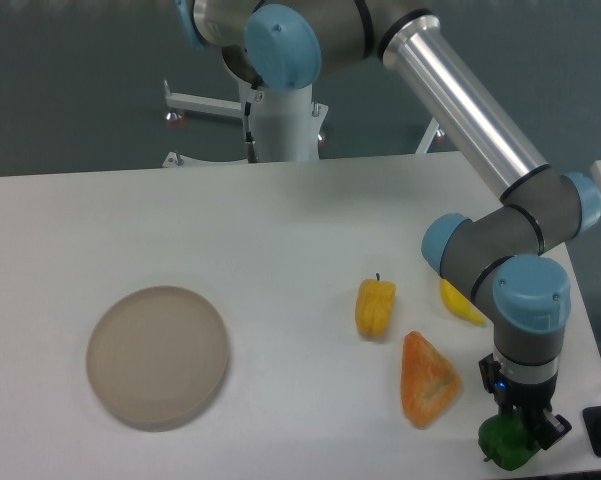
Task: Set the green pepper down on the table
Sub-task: 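Close the gripper on the green pepper beside the orange item, then lift the green pepper and carry it toward the yellow pepper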
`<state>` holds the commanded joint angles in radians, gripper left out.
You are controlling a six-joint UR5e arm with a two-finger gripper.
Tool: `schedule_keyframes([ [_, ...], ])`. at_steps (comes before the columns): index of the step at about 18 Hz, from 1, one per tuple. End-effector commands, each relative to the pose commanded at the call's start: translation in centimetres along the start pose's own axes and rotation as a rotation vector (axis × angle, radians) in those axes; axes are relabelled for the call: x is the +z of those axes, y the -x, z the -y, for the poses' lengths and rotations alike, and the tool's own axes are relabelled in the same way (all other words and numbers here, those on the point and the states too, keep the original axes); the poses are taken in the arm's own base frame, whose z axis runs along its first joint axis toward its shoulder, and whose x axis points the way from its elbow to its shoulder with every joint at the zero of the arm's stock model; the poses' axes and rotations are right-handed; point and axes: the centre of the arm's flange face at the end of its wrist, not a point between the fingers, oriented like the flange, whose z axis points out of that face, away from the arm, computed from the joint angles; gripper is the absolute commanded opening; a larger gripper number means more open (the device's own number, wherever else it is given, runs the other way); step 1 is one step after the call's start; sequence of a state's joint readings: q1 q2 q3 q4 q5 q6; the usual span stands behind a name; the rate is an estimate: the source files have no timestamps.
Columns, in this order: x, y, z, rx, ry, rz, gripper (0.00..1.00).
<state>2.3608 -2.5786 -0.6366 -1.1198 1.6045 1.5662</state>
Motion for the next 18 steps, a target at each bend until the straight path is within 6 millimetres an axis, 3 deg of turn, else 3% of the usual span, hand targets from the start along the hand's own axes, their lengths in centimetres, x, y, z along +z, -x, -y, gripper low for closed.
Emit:
schedule_keyframes([
  [4,0.1,-0.3,0.2,-0.003,-0.005,-0.009,0.29],
  [7,-0.2,-1.1,2.7,-0.055,-0.015,-0.017,0.29],
  [11,-1.4,-2.3,3.0,-0.145,-0.016,-0.041,0.29],
  [15,-6.6,-4.5,4.9,-0.288,-0.060,-0.057,0.29],
  [18,-10.3,-7.6,5.5,-0.347,-0.080,-0.088,0.28],
])
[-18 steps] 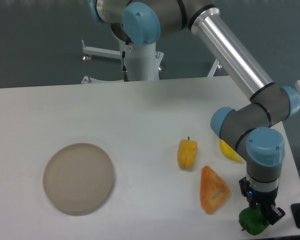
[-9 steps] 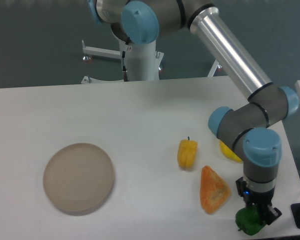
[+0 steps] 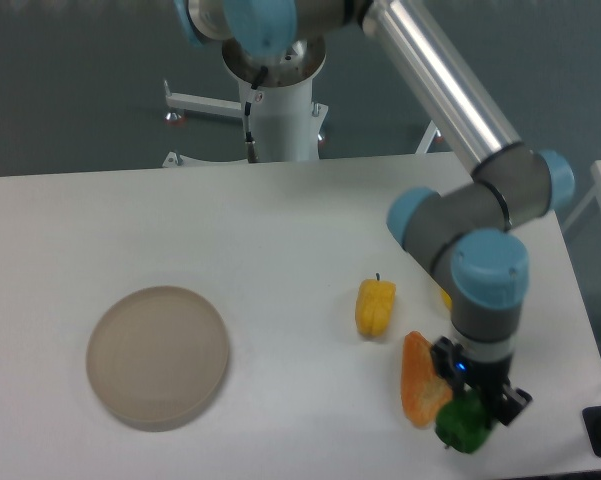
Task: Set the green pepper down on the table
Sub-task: 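Lift the green pepper and carry it toward the yellow pepper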
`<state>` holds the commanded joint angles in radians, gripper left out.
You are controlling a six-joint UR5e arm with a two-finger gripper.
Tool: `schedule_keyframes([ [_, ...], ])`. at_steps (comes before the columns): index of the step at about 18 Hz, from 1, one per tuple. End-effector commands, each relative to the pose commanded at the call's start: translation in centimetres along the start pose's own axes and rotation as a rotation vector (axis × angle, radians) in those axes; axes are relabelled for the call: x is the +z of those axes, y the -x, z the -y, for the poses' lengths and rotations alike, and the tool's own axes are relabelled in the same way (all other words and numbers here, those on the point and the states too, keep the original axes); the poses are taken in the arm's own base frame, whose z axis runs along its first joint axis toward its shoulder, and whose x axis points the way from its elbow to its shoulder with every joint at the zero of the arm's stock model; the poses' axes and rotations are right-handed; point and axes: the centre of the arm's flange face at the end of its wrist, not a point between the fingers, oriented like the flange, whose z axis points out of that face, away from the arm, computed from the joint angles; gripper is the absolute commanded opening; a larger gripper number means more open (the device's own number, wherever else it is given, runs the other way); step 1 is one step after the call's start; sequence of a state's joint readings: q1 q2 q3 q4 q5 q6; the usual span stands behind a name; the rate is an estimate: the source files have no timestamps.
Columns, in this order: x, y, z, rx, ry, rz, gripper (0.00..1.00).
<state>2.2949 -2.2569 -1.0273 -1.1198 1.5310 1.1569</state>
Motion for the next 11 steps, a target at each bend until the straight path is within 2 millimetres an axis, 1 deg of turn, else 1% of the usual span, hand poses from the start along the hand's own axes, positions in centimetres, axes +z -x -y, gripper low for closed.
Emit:
schedule_keyframes([
  [1,-0.9,-1.1,-0.3,-0.028,-0.006,-0.013,0.28],
  [3,-1.9,-3.8,-1.1,-0.076,0.001,-0.046,0.28],
  [6,-2.2,-8.6,-1.6,-0.092,0.019,-0.098,0.28],
  [7,-2.5,-9.7,-1.8,-0.092,0.022,-0.107,0.28],
  [8,-2.7,-11.0,-1.8,-0.091,0.027,-0.117,0.28],
  [9,-2.8,-12.6,-1.3,-0.086,0.029,-0.130,0.28],
  [11,-2.9,-14.5,-0.8,-0.104,0.033,-0.143,0.28],
])
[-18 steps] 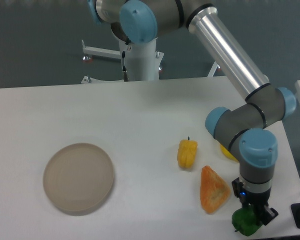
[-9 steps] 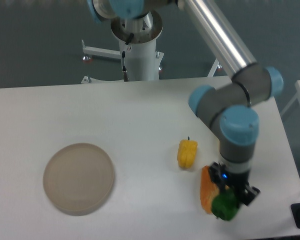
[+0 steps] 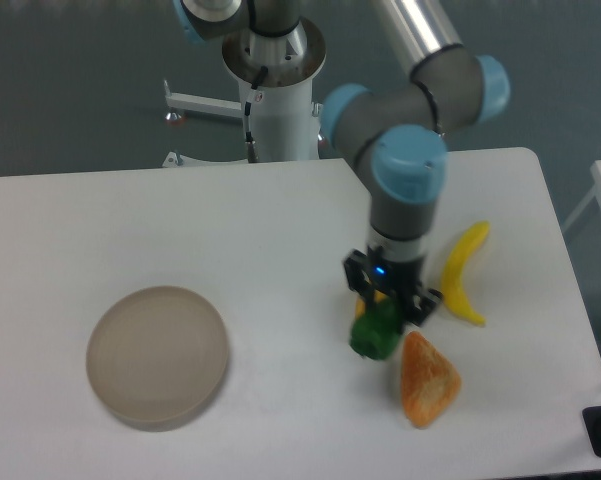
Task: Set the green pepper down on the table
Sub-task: 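Lift the green pepper and carry it toward the yellow pepper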
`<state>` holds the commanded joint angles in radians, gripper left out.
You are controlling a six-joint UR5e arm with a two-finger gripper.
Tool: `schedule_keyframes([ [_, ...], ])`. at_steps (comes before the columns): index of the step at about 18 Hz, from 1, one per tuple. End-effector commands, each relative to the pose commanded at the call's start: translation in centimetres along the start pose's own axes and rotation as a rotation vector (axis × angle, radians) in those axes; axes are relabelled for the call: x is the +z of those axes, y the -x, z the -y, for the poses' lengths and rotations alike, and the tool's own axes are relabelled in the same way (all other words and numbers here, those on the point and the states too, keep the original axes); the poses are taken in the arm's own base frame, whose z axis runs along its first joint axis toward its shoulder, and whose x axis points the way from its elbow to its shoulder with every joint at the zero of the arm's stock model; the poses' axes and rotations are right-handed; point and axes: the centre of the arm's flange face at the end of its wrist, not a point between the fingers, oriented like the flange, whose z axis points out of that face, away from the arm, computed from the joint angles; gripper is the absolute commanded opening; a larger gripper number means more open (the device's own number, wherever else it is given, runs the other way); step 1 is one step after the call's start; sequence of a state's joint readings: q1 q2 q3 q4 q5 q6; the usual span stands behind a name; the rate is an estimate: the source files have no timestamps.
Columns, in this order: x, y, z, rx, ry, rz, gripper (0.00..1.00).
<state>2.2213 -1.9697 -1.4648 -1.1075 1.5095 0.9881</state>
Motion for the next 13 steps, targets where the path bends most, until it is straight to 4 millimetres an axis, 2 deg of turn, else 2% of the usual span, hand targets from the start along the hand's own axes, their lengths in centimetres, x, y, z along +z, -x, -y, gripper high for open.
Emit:
schedule_keyframes([
  [4,1.9,-3.1,1.2,-0.056,0.012,-0.023,0.28],
  [7,4.8,-6.0,0.9,-0.051,0.018,-0.039,0.28],
  [9,5.7,-7.6,0.7,-0.050,0.015,-0.055,0.28],
  [13,6.7,-8.1,1.0,-0.100,-0.018,-0.104,0.28],
])
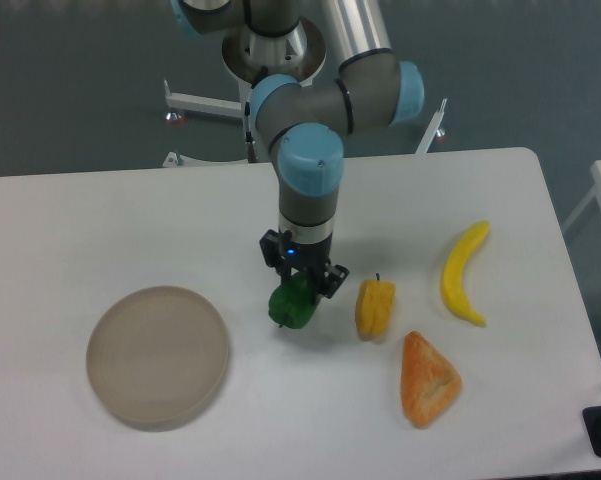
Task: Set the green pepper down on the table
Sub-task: 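Lift the green pepper and carry it toward the yellow pepper, then lower the green pepper onto the table and open the gripper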
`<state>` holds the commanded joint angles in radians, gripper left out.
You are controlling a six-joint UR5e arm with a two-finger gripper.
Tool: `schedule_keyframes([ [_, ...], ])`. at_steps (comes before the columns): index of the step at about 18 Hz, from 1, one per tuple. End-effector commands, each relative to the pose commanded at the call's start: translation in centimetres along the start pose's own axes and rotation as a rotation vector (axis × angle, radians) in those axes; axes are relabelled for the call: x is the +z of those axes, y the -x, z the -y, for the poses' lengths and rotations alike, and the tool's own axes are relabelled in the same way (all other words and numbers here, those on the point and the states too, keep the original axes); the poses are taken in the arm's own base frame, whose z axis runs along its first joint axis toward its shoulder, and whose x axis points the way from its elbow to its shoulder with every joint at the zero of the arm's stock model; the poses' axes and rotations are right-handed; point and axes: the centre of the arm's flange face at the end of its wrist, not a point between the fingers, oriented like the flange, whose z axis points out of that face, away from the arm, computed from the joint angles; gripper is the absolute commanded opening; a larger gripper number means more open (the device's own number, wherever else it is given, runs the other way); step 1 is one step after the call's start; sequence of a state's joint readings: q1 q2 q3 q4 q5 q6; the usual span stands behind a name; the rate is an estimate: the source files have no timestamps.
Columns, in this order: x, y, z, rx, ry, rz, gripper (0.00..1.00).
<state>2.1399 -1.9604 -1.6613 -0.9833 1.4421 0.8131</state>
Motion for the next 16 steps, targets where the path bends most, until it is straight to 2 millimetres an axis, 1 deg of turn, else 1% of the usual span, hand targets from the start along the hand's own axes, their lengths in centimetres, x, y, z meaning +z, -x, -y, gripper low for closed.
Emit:
schedule_keyframes([
  [4,0.7,0.2,-0.3,-0.041,0.004,-0.008,0.28],
  [7,1.4,0.3,-0.4,-0.036,0.009,-0.011,0.28],
  [9,1.8,0.3,-0.4,-0.011,0.008,-0.010,0.28],
  [12,1.9,0.7,-0.6,0.083,0.011,-0.013,0.28],
  [16,2.2,0.5,-0.8,0.098,0.015,-0.019,0.28],
])
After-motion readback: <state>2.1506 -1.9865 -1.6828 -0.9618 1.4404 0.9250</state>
